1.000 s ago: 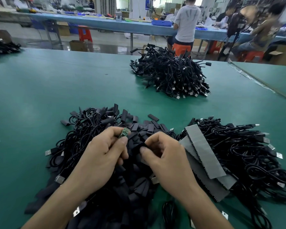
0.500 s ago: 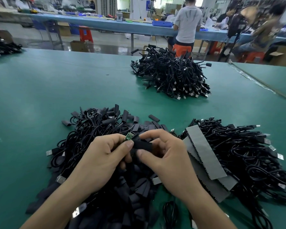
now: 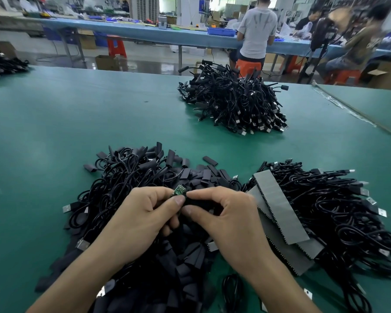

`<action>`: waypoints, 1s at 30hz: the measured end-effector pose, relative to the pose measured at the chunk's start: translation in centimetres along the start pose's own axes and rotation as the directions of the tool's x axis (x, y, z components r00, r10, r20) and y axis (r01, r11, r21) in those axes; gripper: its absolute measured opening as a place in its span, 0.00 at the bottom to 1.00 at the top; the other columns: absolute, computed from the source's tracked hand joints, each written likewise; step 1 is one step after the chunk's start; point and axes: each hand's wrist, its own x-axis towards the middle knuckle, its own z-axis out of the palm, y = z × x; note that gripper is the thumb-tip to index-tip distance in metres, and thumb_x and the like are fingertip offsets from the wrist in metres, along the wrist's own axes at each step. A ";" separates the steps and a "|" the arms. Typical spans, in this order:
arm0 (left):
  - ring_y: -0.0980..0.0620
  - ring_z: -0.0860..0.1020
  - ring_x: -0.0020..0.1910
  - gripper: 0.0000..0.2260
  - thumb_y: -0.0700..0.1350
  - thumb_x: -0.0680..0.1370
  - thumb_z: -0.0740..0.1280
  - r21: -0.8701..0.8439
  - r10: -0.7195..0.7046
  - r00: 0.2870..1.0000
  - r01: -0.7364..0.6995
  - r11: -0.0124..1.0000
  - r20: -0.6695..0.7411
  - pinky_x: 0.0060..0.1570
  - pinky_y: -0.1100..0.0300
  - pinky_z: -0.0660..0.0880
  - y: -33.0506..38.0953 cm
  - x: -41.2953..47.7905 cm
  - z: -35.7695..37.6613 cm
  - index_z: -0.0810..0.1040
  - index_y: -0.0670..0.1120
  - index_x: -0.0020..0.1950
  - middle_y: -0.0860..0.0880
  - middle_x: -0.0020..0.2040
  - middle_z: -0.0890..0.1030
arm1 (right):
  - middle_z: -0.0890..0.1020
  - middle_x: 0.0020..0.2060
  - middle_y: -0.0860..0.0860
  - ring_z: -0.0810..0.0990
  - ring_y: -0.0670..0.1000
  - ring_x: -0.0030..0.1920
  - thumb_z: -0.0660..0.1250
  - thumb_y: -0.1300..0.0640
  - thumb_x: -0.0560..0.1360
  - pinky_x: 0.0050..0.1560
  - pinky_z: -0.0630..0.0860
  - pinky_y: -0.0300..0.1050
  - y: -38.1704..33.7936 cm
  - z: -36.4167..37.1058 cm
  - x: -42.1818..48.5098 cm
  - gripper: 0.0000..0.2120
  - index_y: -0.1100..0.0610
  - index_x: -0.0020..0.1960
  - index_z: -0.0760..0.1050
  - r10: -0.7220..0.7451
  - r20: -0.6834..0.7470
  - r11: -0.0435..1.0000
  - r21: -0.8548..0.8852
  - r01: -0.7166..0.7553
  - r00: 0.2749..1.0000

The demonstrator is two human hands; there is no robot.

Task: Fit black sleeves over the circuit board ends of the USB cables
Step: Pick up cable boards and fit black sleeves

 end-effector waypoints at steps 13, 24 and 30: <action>0.59 0.75 0.26 0.11 0.46 0.80 0.66 0.026 0.004 1.000 -0.003 1.000 -0.015 0.28 0.69 0.70 -0.2 0.0 0.1 0.82 0.51 0.38 0.50 0.29 0.80 | 0.85 0.42 0.39 0.82 0.37 0.44 0.78 0.57 0.70 0.44 0.76 0.30 1.2 0.1 0.0 0.11 0.48 0.50 0.85 -0.004 -0.015 0.998 -0.067 0.003 1.000; 0.57 0.70 0.27 0.14 0.41 0.84 0.58 -0.041 0.006 0.987 -0.012 0.999 -0.158 0.28 0.69 0.67 -0.4 0.3 0.2 0.84 0.46 0.48 0.55 0.27 0.74 | 0.80 0.49 0.42 0.78 0.46 0.51 0.67 0.45 0.77 0.52 0.75 0.43 1.8 -0.2 -0.3 0.08 0.46 0.52 0.81 0.290 0.145 0.796 -0.586 -0.154 0.946; 0.53 0.80 0.32 0.07 0.40 0.82 0.62 -0.087 0.088 0.982 -0.104 0.991 -0.167 0.37 0.64 0.77 -0.3 0.3 0.1 0.75 0.51 0.57 0.47 0.36 0.84 | 0.73 0.58 0.44 0.67 0.49 0.61 0.62 0.32 0.74 0.64 0.67 0.47 2.1 1.1 -0.5 0.29 0.43 0.71 0.68 0.252 0.289 0.786 -0.618 -0.020 0.924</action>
